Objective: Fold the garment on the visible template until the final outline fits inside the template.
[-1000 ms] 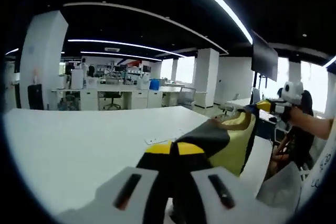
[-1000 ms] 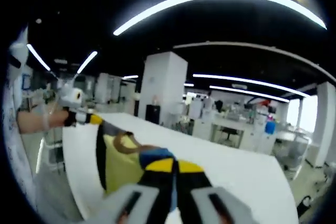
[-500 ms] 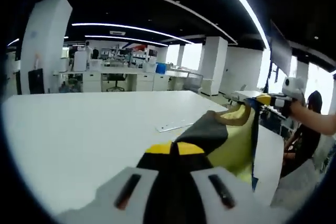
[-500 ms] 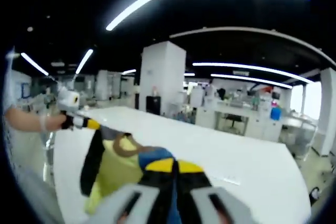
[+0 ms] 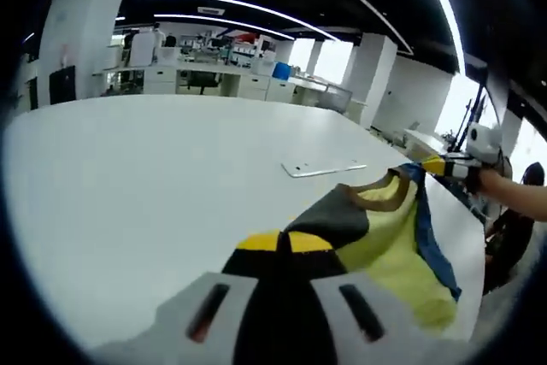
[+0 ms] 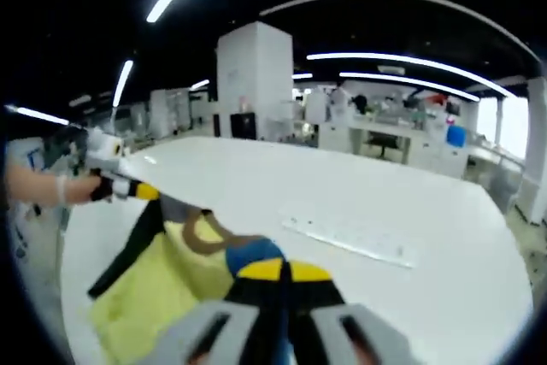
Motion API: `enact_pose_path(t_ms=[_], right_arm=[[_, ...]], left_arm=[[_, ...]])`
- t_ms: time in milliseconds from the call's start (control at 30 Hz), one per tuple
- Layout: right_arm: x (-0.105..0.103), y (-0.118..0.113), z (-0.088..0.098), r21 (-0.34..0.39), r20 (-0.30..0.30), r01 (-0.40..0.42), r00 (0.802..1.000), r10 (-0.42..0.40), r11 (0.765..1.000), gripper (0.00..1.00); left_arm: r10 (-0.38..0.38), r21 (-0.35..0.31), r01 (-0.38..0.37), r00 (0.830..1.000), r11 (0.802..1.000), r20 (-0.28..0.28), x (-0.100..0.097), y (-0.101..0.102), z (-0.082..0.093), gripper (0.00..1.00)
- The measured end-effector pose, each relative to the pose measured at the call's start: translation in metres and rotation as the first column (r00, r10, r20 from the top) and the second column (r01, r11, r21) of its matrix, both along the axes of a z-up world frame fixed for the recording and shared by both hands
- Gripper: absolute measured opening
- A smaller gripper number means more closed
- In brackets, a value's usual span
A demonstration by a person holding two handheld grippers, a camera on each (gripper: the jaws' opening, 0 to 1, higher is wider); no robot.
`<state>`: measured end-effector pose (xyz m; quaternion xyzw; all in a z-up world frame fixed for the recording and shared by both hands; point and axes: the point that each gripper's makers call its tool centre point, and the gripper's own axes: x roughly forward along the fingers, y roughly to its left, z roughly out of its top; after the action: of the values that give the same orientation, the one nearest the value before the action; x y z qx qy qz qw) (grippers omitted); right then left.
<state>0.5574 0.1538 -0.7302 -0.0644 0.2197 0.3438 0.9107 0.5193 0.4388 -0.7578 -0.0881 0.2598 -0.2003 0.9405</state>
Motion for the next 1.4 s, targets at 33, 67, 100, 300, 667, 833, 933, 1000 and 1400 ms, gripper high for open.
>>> enact_pose_path(t_ms=[33,67,100,300,667,833,933,1000,1400], right_arm=[[0.003,0.0,-0.006,0.0,-0.019,-0.001,1.0,0.001,1.0,0.0],[0.011,0.001,-0.014,-0.009,-0.026,0.0,1.0,-0.001,1.0,0.0],[0.018,0.001,-0.023,-0.022,-0.037,0.0,0.999,-0.001,1.0,0.0],[0.038,-0.005,-0.06,-0.053,-0.119,0.026,0.992,-0.032,0.998,0.0],[0.05,-0.008,-0.096,-0.082,-0.183,0.037,0.982,-0.051,0.996,0.0],[0.044,-0.008,-0.102,-0.096,-0.201,0.033,0.978,-0.052,0.995,0.0],[0.042,-0.005,-0.097,-0.079,-0.202,0.026,0.978,-0.042,0.997,0.0],[0.04,-0.002,-0.091,-0.033,-0.206,0.014,0.978,-0.021,0.999,0.05],[-0.005,-0.006,-0.066,0.01,-0.206,-0.069,0.976,0.069,0.998,0.6]], left_arm=[[-0.005,0.008,0.005,1.0,1.0,-0.008,0.002,-0.003,-0.007,0.0],[-0.005,0.009,0.005,1.0,1.0,-0.019,0.008,-0.001,-0.013,0.0],[-0.008,0.011,0.008,0.999,1.0,-0.038,0.013,-0.002,-0.022,0.0],[-0.017,0.06,0.024,0.993,0.998,-0.115,0.025,-0.004,-0.058,0.0],[-0.011,0.066,0.021,0.988,0.998,-0.156,0.033,-0.007,-0.087,0.0],[-0.018,0.076,0.029,0.99,0.997,-0.141,0.033,-0.012,-0.084,0.0],[-0.049,0.083,0.059,0.991,0.995,-0.126,0.033,-0.012,-0.083,0.0],[-0.057,0.095,0.067,0.993,0.993,-0.105,0.034,-0.011,-0.079,0.1],[-0.103,0.072,0.104,0.995,0.992,-0.018,0.025,-0.017,-0.047,0.83]])
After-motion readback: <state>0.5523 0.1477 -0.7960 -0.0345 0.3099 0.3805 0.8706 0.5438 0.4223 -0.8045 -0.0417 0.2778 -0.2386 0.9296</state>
